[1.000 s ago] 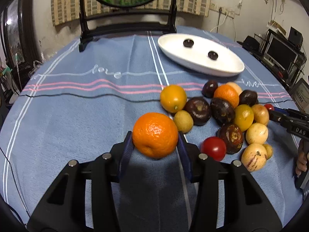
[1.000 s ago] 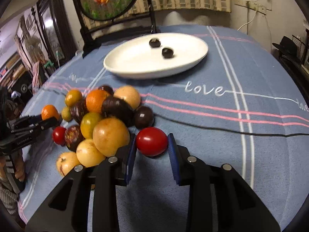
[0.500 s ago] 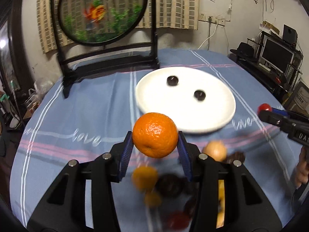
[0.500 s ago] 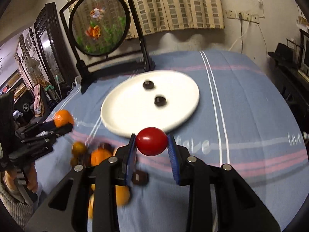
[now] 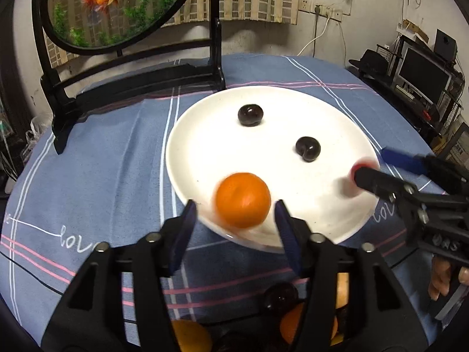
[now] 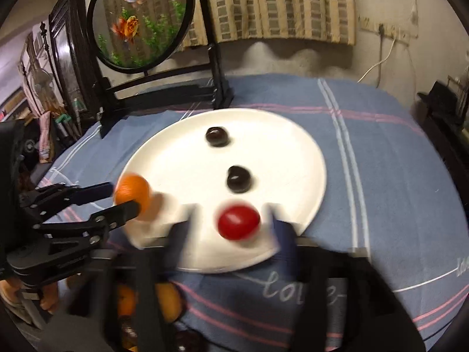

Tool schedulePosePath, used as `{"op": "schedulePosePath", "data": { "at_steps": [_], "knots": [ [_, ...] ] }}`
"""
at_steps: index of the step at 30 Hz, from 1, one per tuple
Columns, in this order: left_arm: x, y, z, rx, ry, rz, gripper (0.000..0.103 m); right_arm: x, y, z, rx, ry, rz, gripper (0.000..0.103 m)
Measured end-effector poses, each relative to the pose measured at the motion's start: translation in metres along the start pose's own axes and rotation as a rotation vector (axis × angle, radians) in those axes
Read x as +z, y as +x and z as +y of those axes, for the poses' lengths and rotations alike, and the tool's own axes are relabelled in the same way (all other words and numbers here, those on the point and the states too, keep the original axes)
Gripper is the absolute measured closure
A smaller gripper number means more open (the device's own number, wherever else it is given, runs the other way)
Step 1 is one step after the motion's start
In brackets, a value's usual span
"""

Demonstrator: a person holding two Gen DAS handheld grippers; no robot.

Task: Organize fruits
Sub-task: 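Carry the mandarin and the red tomato to the white plate and release both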

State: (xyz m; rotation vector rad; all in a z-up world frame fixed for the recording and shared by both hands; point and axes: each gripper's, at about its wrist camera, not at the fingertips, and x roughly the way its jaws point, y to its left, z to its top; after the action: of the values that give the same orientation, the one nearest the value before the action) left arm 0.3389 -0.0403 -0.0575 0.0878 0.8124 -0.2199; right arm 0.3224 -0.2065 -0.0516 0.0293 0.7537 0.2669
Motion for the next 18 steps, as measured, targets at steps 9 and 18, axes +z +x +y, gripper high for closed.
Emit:
{"op": "schedulePosePath", "data": {
  "at_steps": [9,18],
  "knots": [
    [0.004,-0.032,0.009,0.018,-0.019,-0.061,0.038,0.003,-0.019,-0.006,0.02,0.025,-0.073,0.026],
    [-0.051,-0.078,0.049,0.084,-0.115,-0.068,0.033,-0.025,-0.063,0.003,0.087,0.087,-0.087,0.026]
  ]
}}
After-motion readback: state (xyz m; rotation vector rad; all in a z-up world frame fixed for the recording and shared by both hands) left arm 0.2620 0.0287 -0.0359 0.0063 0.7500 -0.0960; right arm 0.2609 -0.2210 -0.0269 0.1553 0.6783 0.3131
